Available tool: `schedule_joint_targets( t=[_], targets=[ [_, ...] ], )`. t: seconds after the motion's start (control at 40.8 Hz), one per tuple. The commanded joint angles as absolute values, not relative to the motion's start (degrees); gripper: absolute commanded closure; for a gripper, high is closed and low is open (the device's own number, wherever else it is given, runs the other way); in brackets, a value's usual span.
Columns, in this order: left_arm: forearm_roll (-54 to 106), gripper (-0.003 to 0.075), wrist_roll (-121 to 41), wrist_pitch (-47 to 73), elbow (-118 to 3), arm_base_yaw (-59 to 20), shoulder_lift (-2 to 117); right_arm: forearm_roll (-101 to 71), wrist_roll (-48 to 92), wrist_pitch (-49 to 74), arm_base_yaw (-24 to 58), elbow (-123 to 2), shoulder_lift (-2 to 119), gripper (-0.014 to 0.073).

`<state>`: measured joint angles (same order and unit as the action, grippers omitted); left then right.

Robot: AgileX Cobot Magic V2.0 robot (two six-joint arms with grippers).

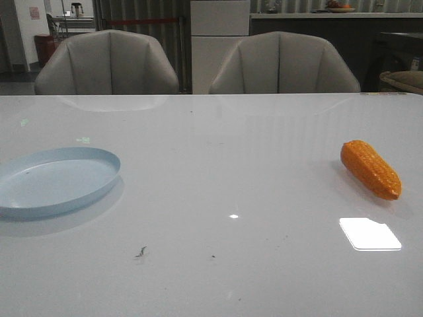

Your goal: Place corn on plate with both arms

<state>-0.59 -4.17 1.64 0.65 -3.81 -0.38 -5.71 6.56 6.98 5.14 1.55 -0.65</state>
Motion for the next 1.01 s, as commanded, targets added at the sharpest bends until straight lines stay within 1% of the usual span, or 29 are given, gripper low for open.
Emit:
schedule_joint_targets(
  t=[0.0,0.687,0.785,0.981],
  targets=[
    [0.0,0.0626,-3.69,-3.56,2.76,-3.7,-1.53,-5.56,6.54,2.13,5.15,0.36,-1.99,0.0538],
    [0.0,0.0626,-3.69,-4.16,2.76,-3.7,-1.53,-5.56,6.54,2.08,5.15,0.36,-1.99,0.0538],
    [0.0,0.0626,-3.69,-7.02,2.76,-3.7,-1.53,-5.56,6.54,2.08,5.15,0.36,-1.99,0.0538],
    [0.0,0.0627,-3.69,-17.95,2.53,-3.7,-1.53,-5.62,6.54,-1.28,5.15,0.36,-1.99,0.0538]
  ],
)
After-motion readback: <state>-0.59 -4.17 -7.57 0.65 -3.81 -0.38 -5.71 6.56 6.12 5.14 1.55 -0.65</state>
